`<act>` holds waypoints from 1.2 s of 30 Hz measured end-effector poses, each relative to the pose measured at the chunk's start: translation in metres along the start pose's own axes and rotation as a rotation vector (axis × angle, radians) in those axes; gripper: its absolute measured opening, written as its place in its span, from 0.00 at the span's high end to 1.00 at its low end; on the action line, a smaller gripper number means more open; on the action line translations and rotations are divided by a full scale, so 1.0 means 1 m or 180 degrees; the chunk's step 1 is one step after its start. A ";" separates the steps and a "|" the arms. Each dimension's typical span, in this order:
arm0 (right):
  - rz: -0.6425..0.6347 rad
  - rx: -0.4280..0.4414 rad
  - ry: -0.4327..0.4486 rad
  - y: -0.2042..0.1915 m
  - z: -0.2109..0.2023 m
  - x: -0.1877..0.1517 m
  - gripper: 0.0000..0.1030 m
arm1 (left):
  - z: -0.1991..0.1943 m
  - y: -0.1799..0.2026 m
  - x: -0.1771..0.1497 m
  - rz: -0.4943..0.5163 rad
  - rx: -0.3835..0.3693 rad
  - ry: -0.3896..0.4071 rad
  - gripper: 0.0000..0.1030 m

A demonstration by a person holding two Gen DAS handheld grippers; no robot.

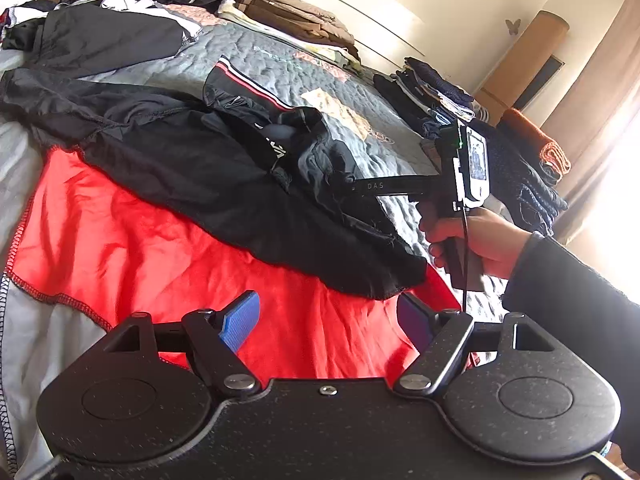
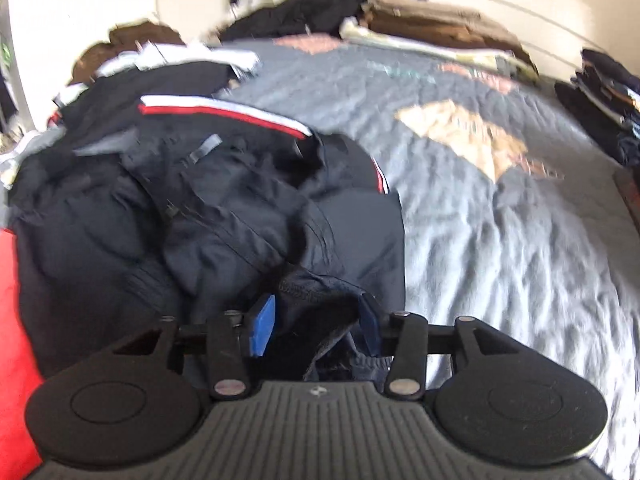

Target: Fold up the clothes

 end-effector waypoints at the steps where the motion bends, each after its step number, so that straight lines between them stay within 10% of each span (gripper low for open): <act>1: 0.0037 0.0039 -0.0018 -0.001 0.001 -0.001 0.56 | 0.000 0.000 0.000 -0.0003 0.0003 -0.0003 0.28; 6: 0.0285 0.0272 0.0022 -0.007 -0.004 -0.006 0.92 | -0.001 0.000 -0.001 -0.0003 0.0018 -0.0007 0.28; 11: 0.0542 0.0191 0.0363 0.008 -0.031 0.004 0.94 | 0.000 0.000 -0.001 0.0012 0.0015 -0.0009 0.28; 19: 0.0891 -0.0782 0.1033 0.105 -0.113 0.017 0.94 | 0.000 0.003 -0.002 0.0043 0.0012 -0.0010 0.28; 29: 0.1416 -0.1571 0.0117 0.192 -0.074 -0.086 0.87 | 0.004 0.003 -0.006 0.0105 0.0028 -0.0091 0.28; 36: 0.1579 -0.1631 0.0267 0.203 -0.088 -0.091 0.80 | 0.006 0.003 -0.007 0.0099 0.0017 -0.0112 0.28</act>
Point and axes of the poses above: each gripper's, at about its wrist camera, not at the fingertips, and z roughly the way its jaws point, y to its right, x to its top, the point moved 9 cm from there along z, roughly the way its jaws point, and after that the axes turned 6 degrees about -x, right-handed, at the moved point
